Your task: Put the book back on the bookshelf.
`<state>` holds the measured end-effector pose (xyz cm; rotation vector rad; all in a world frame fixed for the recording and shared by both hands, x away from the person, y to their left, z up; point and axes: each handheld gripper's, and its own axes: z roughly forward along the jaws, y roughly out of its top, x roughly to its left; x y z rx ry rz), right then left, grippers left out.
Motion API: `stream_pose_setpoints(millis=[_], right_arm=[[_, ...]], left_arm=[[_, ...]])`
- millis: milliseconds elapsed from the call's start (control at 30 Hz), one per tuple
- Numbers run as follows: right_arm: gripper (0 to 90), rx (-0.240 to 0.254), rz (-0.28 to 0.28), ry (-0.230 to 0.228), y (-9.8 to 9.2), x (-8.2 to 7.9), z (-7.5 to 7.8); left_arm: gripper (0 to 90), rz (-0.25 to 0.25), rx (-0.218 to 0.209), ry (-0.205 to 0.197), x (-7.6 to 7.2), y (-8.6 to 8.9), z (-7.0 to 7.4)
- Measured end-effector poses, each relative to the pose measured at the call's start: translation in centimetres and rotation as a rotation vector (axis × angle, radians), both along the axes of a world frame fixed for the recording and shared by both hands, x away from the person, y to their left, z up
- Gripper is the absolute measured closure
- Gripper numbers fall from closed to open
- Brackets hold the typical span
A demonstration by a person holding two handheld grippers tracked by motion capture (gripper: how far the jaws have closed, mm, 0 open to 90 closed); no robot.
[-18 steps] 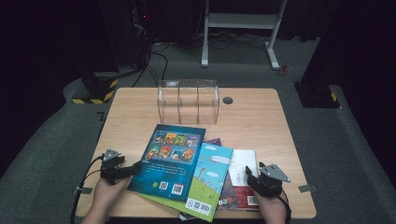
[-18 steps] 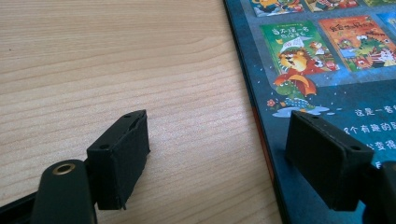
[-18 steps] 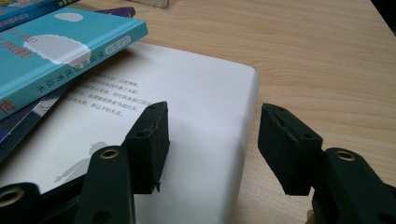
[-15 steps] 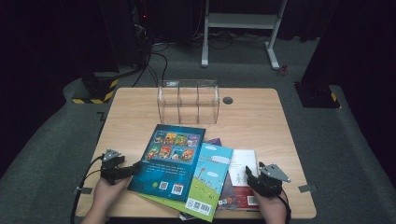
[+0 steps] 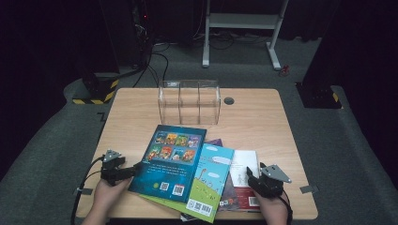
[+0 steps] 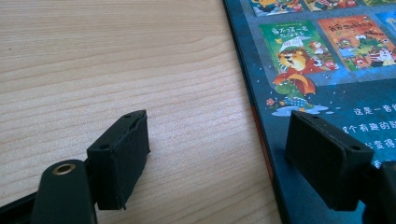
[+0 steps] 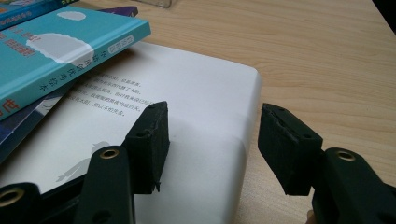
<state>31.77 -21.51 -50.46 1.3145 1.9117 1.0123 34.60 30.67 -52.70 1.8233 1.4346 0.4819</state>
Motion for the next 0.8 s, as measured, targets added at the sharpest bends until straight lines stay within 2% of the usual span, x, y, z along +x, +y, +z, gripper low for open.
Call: stream_pose_setpoints(millis=[800], right_arm=[[43.2,0.006,0.002,0.001,-0.05,0.01,-0.02]], left_arm=[[22.0,-0.002,-0.003,0.004,-0.01,0.13,0.04]])
